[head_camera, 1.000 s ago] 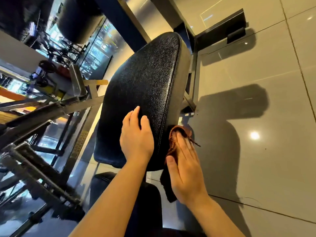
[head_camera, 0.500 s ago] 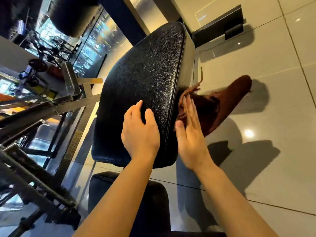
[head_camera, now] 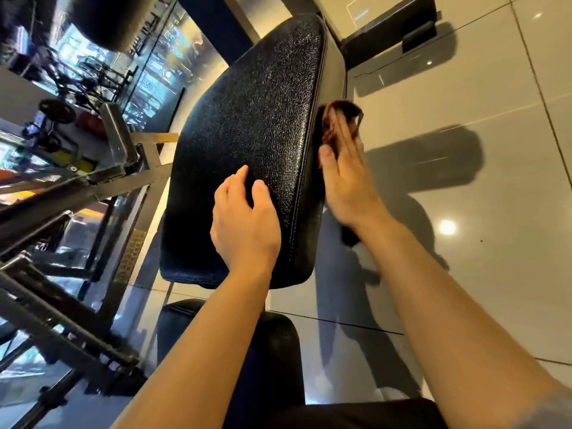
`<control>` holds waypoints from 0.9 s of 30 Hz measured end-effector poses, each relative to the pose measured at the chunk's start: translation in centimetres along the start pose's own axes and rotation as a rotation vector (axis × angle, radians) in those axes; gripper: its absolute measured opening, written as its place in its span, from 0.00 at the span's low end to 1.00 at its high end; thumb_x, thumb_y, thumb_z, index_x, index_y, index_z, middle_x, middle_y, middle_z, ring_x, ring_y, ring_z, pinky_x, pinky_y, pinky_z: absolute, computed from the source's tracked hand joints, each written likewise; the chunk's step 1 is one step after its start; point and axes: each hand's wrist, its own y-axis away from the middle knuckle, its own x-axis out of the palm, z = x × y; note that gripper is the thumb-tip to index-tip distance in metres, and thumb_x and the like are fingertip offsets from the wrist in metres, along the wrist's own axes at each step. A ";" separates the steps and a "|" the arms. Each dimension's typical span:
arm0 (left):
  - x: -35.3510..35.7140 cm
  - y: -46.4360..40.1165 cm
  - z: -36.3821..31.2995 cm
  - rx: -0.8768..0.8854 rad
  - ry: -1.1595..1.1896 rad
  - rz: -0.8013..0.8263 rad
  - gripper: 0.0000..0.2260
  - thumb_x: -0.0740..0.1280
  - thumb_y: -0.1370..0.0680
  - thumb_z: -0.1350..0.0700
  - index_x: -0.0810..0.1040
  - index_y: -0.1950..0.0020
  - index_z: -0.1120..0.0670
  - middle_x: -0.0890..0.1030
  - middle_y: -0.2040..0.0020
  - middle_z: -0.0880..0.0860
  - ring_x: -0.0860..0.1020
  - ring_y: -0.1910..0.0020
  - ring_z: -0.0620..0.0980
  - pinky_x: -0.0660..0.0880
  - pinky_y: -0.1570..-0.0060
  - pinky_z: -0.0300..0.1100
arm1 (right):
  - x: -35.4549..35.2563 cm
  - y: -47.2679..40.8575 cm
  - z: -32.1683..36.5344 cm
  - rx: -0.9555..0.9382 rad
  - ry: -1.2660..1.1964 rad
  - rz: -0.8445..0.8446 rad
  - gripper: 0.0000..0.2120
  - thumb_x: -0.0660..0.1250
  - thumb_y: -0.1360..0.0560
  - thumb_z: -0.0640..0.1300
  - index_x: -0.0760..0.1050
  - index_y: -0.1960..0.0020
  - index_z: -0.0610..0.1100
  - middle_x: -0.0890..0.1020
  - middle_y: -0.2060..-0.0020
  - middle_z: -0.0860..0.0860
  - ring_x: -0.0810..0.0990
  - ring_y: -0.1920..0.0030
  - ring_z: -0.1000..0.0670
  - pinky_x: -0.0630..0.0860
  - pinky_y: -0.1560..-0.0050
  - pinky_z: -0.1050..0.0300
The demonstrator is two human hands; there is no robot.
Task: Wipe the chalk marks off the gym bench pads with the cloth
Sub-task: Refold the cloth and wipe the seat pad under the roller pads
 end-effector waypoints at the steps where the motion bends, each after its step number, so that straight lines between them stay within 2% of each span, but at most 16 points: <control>1: 0.0 0.0 0.0 0.000 -0.003 0.002 0.18 0.55 0.18 0.48 0.67 0.27 0.43 0.66 0.27 0.44 0.65 0.30 0.45 0.59 0.31 0.50 | -0.2 -0.7 -0.1 0.008 0.021 -0.005 0.28 0.47 0.20 0.49 0.51 0.22 0.41 0.54 0.22 0.47 0.46 0.22 0.52 0.40 0.24 0.57; 3: 0.0 0.0 -0.1 -0.001 -0.008 -0.003 0.18 0.55 0.18 0.48 0.67 0.27 0.43 0.66 0.27 0.44 0.66 0.30 0.45 0.60 0.31 0.50 | 0.3 0.4 -0.2 0.014 -0.002 -0.030 0.27 0.48 0.19 0.48 0.49 0.22 0.43 0.54 0.22 0.48 0.47 0.22 0.50 0.42 0.22 0.52; 5: 0.0 0.0 -0.2 0.002 -0.013 -0.010 0.18 0.56 0.18 0.49 0.67 0.27 0.43 0.66 0.27 0.44 0.66 0.30 0.46 0.61 0.31 0.51 | 1.3 4.1 0.0 -0.019 -0.086 -0.031 0.25 0.49 0.18 0.49 0.45 0.23 0.49 0.51 0.24 0.58 0.46 0.23 0.58 0.45 0.22 0.50; 8: 0.0 -0.1 -0.1 0.008 -0.016 -0.011 0.18 0.56 0.18 0.49 0.67 0.27 0.43 0.66 0.27 0.44 0.66 0.29 0.45 0.61 0.31 0.51 | 2.9 11.0 0.7 -0.112 -0.100 0.017 0.25 0.45 0.17 0.58 0.40 0.23 0.61 0.45 0.26 0.71 0.44 0.24 0.65 0.44 0.24 0.58; 10: 0.0 -0.2 0.0 0.019 -0.035 -0.003 0.18 0.55 0.18 0.49 0.66 0.27 0.44 0.65 0.27 0.44 0.65 0.29 0.46 0.60 0.31 0.50 | 3.4 13.2 0.7 -0.130 -0.063 0.035 0.25 0.41 0.18 0.61 0.39 0.23 0.60 0.42 0.27 0.74 0.42 0.25 0.66 0.43 0.25 0.61; 12: 0.0 -0.1 0.1 0.036 -0.070 0.015 0.19 0.54 0.17 0.49 0.64 0.25 0.44 0.64 0.25 0.46 0.63 0.28 0.47 0.59 0.31 0.49 | 3.0 12.5 0.4 -0.140 -0.007 0.045 0.27 0.42 0.18 0.61 0.41 0.22 0.54 0.41 0.26 0.72 0.41 0.25 0.65 0.42 0.25 0.60; 15: 0.0 -0.3 0.2 0.052 -0.085 0.042 0.20 0.52 0.17 0.49 0.62 0.24 0.46 0.62 0.24 0.47 0.61 0.26 0.48 0.57 0.30 0.48 | 2.2 8.3 0.5 -0.086 -0.054 0.049 0.27 0.47 0.20 0.56 0.43 0.24 0.53 0.46 0.26 0.65 0.41 0.26 0.68 0.42 0.24 0.61; 18: -0.1 -0.1 0.2 0.072 -0.089 0.054 0.20 0.51 0.17 0.49 0.62 0.24 0.46 0.62 0.24 0.48 0.61 0.26 0.48 0.57 0.28 0.50 | 1.1 1.8 0.8 -0.008 -0.102 0.015 0.28 0.46 0.20 0.53 0.45 0.23 0.46 0.51 0.23 0.54 0.44 0.27 0.64 0.42 0.23 0.59; 20: -0.2 0.1 0.2 0.083 -0.093 0.056 0.20 0.51 0.17 0.49 0.61 0.24 0.46 0.62 0.24 0.48 0.60 0.26 0.48 0.57 0.28 0.51 | 0.2 -1.7 0.9 0.026 -0.077 0.000 0.29 0.45 0.21 0.51 0.47 0.22 0.43 0.52 0.21 0.48 0.44 0.28 0.63 0.39 0.25 0.62; 23: -0.1 -0.1 0.2 0.086 -0.108 0.056 0.21 0.51 0.17 0.49 0.61 0.23 0.47 0.61 0.23 0.48 0.60 0.25 0.48 0.57 0.27 0.51 | 0.2 -1.5 1.1 0.017 -0.089 -0.028 0.28 0.45 0.20 0.51 0.48 0.21 0.45 0.52 0.21 0.50 0.44 0.26 0.62 0.39 0.25 0.63; 27: 0.1 -0.3 0.5 0.103 -0.136 0.076 0.21 0.51 0.17 0.50 0.60 0.23 0.47 0.61 0.23 0.49 0.58 0.25 0.47 0.55 0.26 0.49 | 1.8 5.5 0.6 -0.058 -0.103 -0.006 0.26 0.47 0.20 0.51 0.46 0.24 0.47 0.52 0.23 0.53 0.46 0.23 0.61 0.43 0.23 0.59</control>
